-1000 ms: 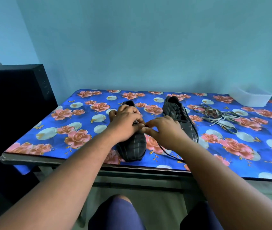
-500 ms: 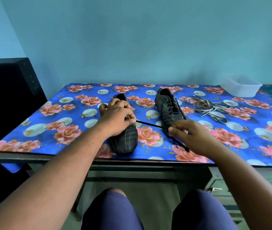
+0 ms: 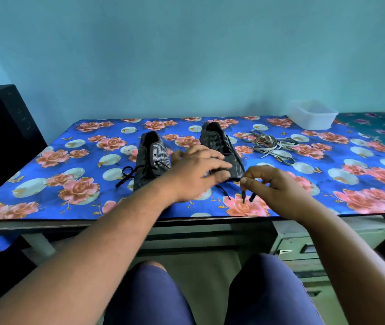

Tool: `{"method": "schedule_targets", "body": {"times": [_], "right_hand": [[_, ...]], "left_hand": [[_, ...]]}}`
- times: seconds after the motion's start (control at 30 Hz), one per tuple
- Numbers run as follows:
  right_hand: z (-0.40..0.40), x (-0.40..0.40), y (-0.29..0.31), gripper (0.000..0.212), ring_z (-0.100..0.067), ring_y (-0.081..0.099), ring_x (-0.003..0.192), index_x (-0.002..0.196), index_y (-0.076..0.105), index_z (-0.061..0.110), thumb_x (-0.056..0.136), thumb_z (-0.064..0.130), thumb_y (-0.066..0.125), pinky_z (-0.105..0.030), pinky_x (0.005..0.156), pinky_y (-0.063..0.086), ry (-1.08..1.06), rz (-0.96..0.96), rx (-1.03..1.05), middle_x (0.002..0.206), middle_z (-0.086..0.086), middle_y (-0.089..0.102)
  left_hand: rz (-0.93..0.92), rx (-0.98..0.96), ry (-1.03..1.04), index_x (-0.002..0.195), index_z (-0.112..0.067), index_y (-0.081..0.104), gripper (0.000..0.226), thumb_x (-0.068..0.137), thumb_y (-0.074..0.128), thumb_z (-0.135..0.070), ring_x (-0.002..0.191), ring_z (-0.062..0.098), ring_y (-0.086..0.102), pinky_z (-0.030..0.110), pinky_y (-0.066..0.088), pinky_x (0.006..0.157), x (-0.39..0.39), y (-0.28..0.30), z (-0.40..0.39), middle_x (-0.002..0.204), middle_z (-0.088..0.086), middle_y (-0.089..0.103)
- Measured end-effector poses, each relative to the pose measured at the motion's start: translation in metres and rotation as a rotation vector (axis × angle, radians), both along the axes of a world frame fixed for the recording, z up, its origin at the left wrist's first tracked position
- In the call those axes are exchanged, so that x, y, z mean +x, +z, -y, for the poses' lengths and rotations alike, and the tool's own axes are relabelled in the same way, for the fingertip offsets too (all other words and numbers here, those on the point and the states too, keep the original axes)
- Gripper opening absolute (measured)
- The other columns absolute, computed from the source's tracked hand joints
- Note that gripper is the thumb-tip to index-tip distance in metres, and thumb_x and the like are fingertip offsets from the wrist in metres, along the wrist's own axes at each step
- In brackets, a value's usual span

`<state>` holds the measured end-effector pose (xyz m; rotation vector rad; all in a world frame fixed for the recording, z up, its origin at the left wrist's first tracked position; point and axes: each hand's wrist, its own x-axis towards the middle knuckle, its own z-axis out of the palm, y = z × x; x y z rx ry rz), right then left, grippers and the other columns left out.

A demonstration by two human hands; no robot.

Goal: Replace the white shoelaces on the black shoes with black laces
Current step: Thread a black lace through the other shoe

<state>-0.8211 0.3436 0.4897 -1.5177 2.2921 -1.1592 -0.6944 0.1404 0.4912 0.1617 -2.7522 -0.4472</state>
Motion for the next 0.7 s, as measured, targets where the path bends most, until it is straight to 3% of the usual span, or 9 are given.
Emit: {"method": "schedule_targets", "body": {"times": [0.07, 0.13, 0.23, 0.33, 0.4, 0.47, 0.57, 0.63, 0.7], "right_hand": [[0.002, 0.006, 0.004, 0.018, 0.005, 0.060, 0.074, 0.081, 0.070, 0.026, 0.099, 0.025, 0.064, -0.006, 0.068, 0.041, 0.019, 0.015, -0.028, 0.078, 0.012, 0.068], [0.000, 0.007, 0.005, 0.018, 0.003, 0.061, 0.078, 0.082, 0.070, 0.026, 0.099, 0.026, 0.063, -0.006, 0.070, 0.041, 0.029, 0.029, -0.032, 0.080, 0.014, 0.068], [-0.012, 0.001, 0.002, 0.021, 0.002, 0.061, 0.078, 0.081, 0.070, 0.024, 0.100, 0.028, 0.062, -0.008, 0.070, 0.041, -0.001, 0.027, -0.027, 0.081, 0.018, 0.068], [-0.026, -0.007, -0.002, 0.024, 0.000, 0.053, 0.064, 0.080, 0.068, 0.019, 0.099, 0.032, 0.060, -0.009, 0.061, 0.038, -0.078, 0.095, -0.092, 0.073, 0.016, 0.064], [-0.030, -0.008, -0.005, 0.023, -0.002, 0.050, 0.061, 0.083, 0.070, 0.017, 0.098, 0.031, 0.063, -0.011, 0.060, 0.037, -0.151, 0.187, -0.203, 0.070, 0.007, 0.063], [-0.026, -0.004, -0.005, 0.019, -0.004, 0.061, 0.075, 0.086, 0.072, 0.014, 0.093, 0.032, 0.068, -0.020, 0.075, 0.047, -0.190, 0.372, -0.399, 0.080, 0.005, 0.071], [-0.007, 0.011, -0.004, 0.017, -0.024, 0.068, 0.107, 0.087, 0.065, 0.012, 0.087, 0.029, 0.069, -0.040, 0.096, 0.051, -0.050, 0.829, -0.768, 0.102, -0.009, 0.075], [0.011, 0.024, 0.004, 0.011, -0.027, 0.071, 0.106, 0.085, 0.060, 0.015, 0.092, 0.024, 0.062, -0.042, 0.100, 0.051, 0.052, 1.108, -0.908, 0.094, -0.006, 0.075], [0.030, 0.032, 0.013, 0.019, -0.020, 0.072, 0.083, 0.076, 0.057, 0.018, 0.095, 0.024, 0.058, -0.043, 0.095, 0.054, 0.057, 1.270, -0.950, 0.072, 0.001, 0.065]], "left_hand": [[-0.018, 0.061, 0.013, 0.104, -0.037, 0.074, 0.063, 0.079, 0.035, -0.079, 0.124, 0.009, 0.041, 0.054, 0.033, 0.105, -0.008, -0.004, -0.014, 0.123, -0.022, 0.060], [-0.075, 0.079, 0.048, 0.090, -0.032, 0.073, 0.046, 0.084, 0.049, -0.071, 0.119, 0.012, 0.046, 0.052, 0.035, 0.101, -0.008, -0.002, -0.019, 0.113, -0.019, 0.062], [-0.153, 0.002, 0.120, 0.089, -0.033, 0.074, 0.022, 0.092, 0.065, -0.052, 0.123, 0.017, 0.047, 0.043, 0.029, 0.097, -0.003, -0.002, -0.007, 0.113, -0.017, 0.060], [-0.267, 0.049, 0.239, 0.085, -0.030, 0.074, 0.029, 0.089, 0.061, -0.056, 0.116, 0.019, 0.051, 0.053, 0.035, 0.099, 0.012, -0.012, 0.014, 0.106, -0.018, 0.056], [-0.275, 0.081, 0.321, 0.086, -0.031, 0.074, 0.025, 0.091, 0.064, -0.053, 0.118, 0.018, 0.050, 0.047, 0.032, 0.097, 0.021, -0.022, 0.021, 0.105, -0.020, 0.054], [-0.283, 0.063, 0.335, 0.086, -0.033, 0.074, 0.024, 0.092, 0.064, -0.054, 0.116, 0.017, 0.051, 0.043, 0.029, 0.092, 0.027, -0.032, 0.020, 0.105, -0.019, 0.055], [-0.301, 0.069, 0.290, 0.090, -0.034, 0.075, 0.031, 0.091, 0.059, -0.061, 0.115, 0.016, 0.050, 0.045, 0.029, 0.096, 0.032, -0.040, 0.006, 0.108, -0.019, 0.056], [-0.272, 0.049, 0.286, 0.098, -0.038, 0.076, 0.029, 0.092, 0.059, -0.061, 0.122, 0.013, 0.046, 0.037, 0.019, 0.094, 0.036, -0.042, -0.006, 0.117, -0.020, 0.056], [-0.257, -0.025, 0.280, 0.107, -0.042, 0.073, 0.041, 0.090, 0.048, -0.069, 0.126, 0.011, 0.044, 0.036, 0.018, 0.094, 0.042, -0.045, -0.015, 0.123, -0.020, 0.055]]}}
